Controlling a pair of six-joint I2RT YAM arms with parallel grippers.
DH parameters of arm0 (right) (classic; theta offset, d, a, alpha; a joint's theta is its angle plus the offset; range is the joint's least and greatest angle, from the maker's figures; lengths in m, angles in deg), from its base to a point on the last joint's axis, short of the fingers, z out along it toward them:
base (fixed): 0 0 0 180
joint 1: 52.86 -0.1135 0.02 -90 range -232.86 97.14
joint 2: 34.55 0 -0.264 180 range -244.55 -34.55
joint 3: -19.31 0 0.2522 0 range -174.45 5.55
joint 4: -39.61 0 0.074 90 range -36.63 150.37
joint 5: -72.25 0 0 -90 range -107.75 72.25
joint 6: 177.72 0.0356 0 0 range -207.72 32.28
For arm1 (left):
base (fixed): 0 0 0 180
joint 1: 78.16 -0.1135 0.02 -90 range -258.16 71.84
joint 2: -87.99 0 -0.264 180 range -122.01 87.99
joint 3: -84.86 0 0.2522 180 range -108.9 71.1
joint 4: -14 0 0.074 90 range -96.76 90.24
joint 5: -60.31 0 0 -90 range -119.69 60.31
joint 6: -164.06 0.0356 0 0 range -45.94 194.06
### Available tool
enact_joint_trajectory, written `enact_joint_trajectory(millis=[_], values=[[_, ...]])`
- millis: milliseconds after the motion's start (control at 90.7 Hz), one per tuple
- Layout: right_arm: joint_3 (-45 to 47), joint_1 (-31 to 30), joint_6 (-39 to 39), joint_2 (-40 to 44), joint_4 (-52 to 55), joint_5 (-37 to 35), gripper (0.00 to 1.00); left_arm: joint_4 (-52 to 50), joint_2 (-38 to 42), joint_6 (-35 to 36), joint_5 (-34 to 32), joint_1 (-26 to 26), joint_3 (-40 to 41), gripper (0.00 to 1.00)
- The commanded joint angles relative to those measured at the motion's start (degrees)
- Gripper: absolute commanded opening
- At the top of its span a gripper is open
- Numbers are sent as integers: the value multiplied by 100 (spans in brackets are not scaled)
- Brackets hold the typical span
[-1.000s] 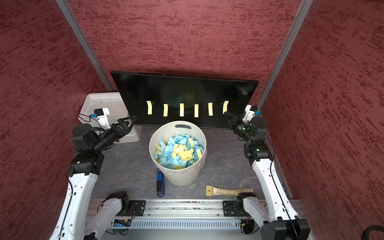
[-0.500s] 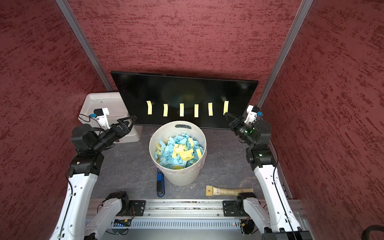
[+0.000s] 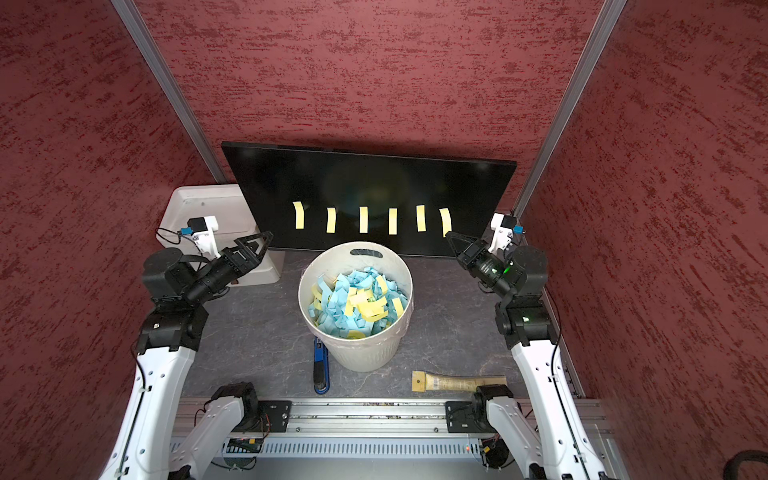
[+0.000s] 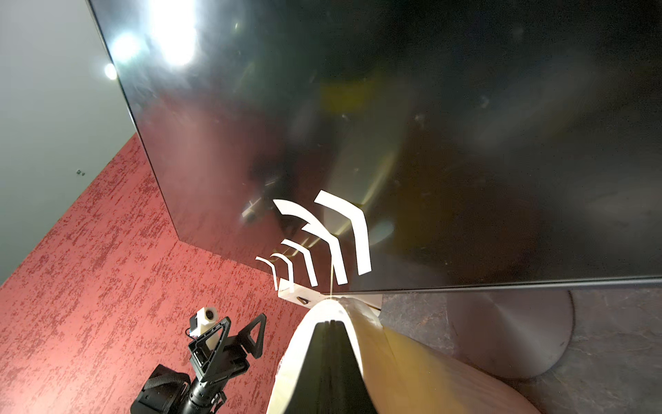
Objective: Remove the sticky note from the monitor
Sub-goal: Place the sticky note in the trash bin.
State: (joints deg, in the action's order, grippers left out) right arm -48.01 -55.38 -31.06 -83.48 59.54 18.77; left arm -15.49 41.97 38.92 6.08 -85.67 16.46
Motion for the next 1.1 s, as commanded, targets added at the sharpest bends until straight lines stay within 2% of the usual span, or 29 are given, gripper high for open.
enact_joint_trajectory(millis=[0,209,375,749,1091], values=[[-252,-4,-294,11,180,517,0,120,73,33,-13,-14,44,100],[-511,-218,-786,92,503,820,0,127,77,13,-10,-14,66,100],[-772,-774,-1373,96,877,784,0,133,52,1,-21,-15,82,100],[-1660,-2748,-3136,-381,2340,-794,0,157,21,-11,-70,-18,119,100],[-2278,-4041,-4062,-1146,3397,-2353,0,139,21,-2,-114,-23,128,100]])
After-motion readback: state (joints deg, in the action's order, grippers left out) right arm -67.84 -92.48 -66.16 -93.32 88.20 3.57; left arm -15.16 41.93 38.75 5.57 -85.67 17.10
